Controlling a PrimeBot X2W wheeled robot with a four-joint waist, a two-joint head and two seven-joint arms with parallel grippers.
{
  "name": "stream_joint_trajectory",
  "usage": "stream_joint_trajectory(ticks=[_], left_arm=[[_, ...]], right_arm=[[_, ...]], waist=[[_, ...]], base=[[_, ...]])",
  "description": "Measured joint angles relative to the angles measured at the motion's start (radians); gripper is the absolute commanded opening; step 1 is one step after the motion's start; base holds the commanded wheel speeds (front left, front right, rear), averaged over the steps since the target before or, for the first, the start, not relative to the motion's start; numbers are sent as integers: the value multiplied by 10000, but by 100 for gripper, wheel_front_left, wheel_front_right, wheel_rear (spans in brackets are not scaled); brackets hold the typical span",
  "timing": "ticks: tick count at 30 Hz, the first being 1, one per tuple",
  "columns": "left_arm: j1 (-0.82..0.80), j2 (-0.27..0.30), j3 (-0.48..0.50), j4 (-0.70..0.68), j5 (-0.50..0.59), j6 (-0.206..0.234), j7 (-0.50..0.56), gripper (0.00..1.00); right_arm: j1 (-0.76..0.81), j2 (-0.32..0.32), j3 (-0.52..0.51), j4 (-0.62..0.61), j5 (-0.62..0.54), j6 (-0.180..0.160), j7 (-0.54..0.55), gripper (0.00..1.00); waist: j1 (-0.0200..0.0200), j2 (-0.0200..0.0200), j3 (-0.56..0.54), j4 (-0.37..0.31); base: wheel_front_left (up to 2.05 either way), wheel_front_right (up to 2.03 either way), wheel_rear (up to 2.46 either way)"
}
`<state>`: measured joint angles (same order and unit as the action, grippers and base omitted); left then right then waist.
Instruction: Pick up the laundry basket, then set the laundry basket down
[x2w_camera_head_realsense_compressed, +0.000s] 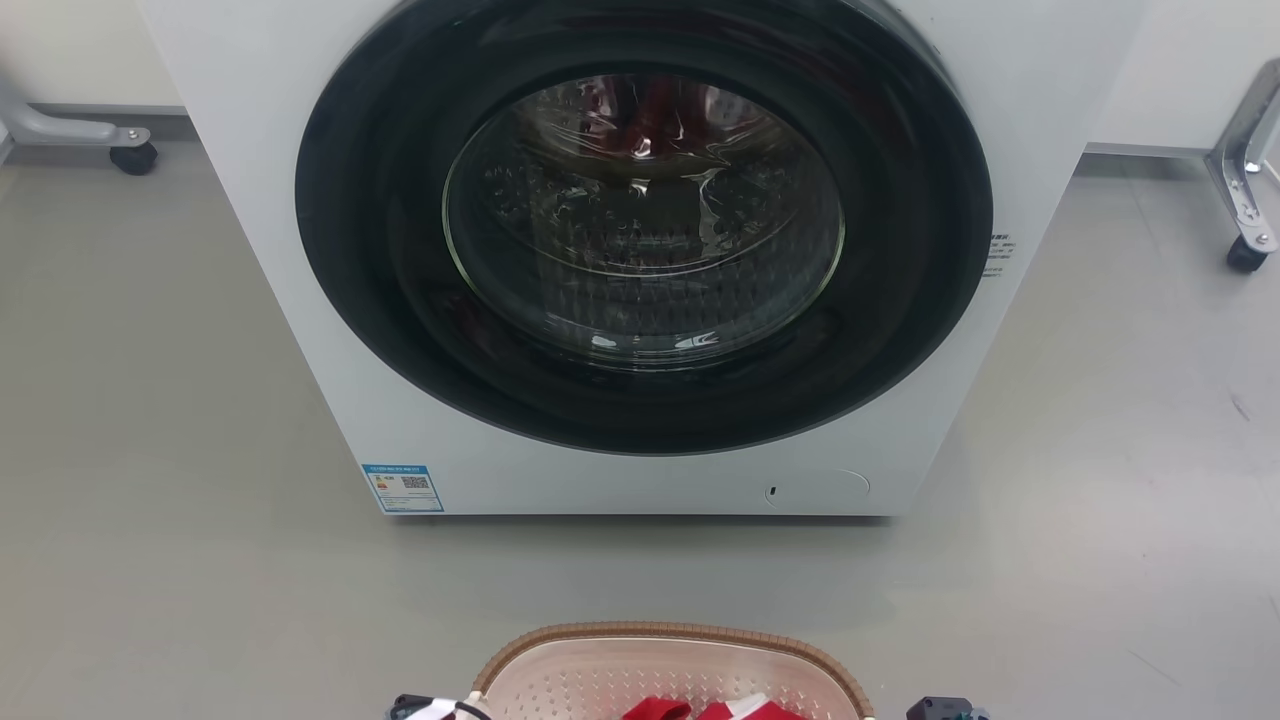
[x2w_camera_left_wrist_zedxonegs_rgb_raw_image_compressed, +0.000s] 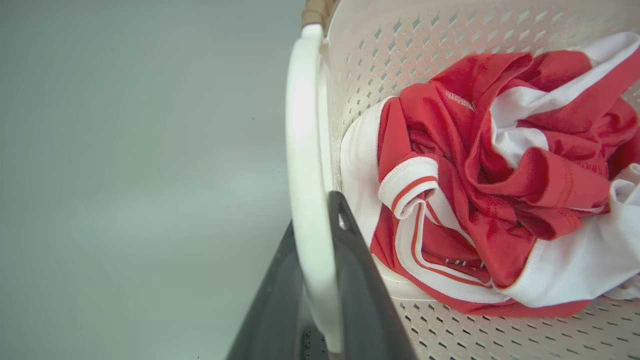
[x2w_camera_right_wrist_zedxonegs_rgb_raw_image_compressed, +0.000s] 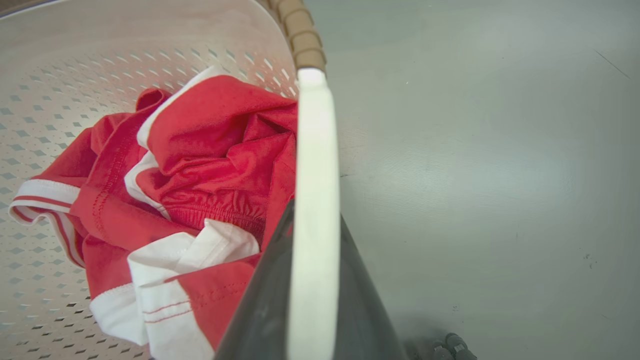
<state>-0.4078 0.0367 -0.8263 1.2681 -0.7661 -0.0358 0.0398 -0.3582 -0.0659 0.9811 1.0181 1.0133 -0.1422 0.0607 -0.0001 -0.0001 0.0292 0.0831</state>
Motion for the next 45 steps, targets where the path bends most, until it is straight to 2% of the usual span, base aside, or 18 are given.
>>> stream_joint_trajectory(ticks=[27, 45], left_arm=[[-213, -2, 6, 176, -240, -257, -6, 0], [-350, -4, -31, 196, -245, -171, -21, 0]], right_arm=[[-542, 19, 709, 318, 798, 0, -17, 0], [-838, 29, 1149, 437, 1321, 0, -123, 0]], waist=[[2, 1, 49, 25], [1, 1, 216, 49]], base=[[0, 0, 0], [0, 0, 0]])
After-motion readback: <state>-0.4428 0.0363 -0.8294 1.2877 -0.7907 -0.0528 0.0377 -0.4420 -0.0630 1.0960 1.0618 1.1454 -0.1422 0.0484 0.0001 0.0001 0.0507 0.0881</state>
